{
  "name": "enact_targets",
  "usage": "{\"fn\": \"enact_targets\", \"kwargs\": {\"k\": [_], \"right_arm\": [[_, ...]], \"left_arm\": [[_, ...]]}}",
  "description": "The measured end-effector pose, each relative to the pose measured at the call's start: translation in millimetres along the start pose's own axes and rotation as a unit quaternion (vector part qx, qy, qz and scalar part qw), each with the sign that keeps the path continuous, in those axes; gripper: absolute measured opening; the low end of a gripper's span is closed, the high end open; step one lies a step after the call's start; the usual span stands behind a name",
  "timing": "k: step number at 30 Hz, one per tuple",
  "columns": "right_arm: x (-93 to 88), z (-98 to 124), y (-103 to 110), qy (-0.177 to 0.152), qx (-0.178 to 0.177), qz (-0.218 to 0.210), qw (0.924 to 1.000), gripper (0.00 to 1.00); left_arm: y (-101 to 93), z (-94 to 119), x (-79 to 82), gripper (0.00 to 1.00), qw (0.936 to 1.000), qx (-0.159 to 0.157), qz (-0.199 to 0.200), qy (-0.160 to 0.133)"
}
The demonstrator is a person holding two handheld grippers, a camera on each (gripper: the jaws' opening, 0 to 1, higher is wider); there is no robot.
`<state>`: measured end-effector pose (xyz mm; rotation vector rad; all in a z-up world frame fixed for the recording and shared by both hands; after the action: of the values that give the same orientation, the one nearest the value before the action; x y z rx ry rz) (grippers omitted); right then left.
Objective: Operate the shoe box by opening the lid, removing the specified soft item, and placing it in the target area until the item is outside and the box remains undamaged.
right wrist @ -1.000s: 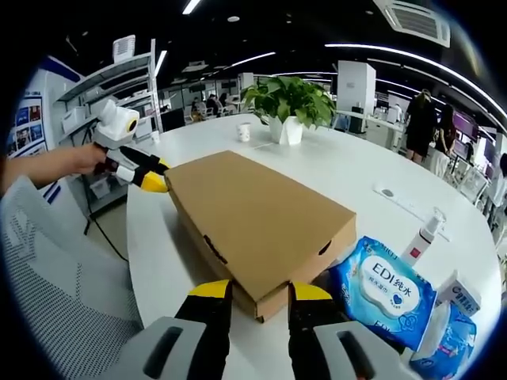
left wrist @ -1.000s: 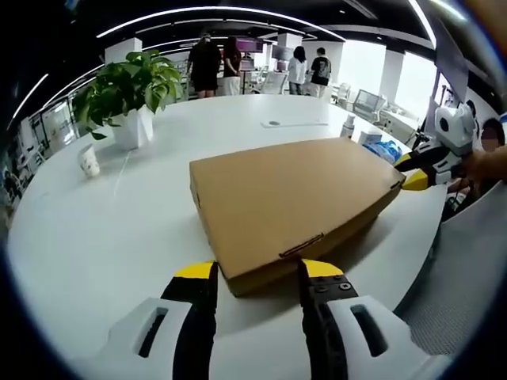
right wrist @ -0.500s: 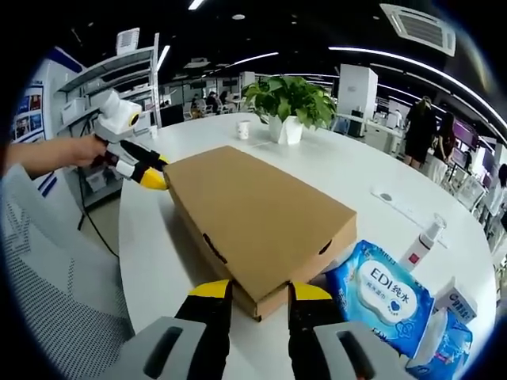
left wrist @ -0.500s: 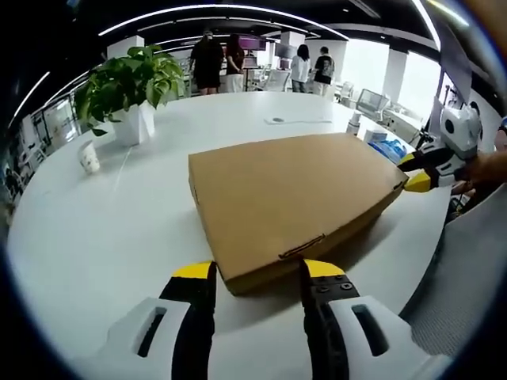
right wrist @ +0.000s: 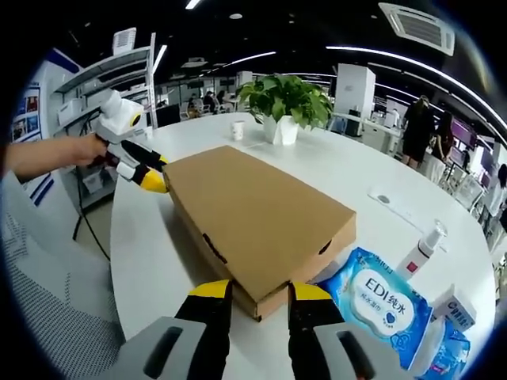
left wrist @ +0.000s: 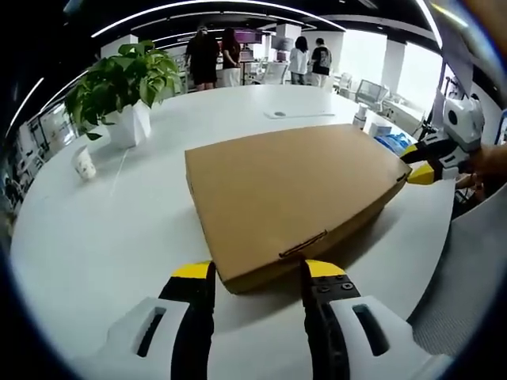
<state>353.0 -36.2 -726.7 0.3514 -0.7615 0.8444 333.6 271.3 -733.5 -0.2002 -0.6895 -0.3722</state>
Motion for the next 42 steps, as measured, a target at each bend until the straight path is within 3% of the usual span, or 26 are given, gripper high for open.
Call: {"fn": "enact_targets", "kwargs": {"k": [27, 42], "right_arm": [[24.0, -23.5, -40.4, 0.014, -0.013, -0.005, 0.9998, 0.25], [30.6, -29.4, -50.1, 0.024, -0.013, 0.008, 0.9996, 0.25]], "left_arm": [[20.5, -29.6, 38.3, 0.43, 1.0, -0.005, 0.001, 0.002], [25.6, -34.2, 45.4, 0.43, 0.9999, -0.009, 0.009, 0.001]]}}
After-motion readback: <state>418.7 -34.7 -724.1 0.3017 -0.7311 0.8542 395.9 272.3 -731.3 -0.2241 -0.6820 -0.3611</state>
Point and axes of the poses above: the point that each gripper's makers call its tool centre point, and the gripper's own axes: z roughly backward along the fingers, y roughly to its left, x roughly out of its top, the point moved 7 cm from there along z, roughly backward along the fingers, and after that the axes turned 5 degrees about y, right-handed, at the moved point
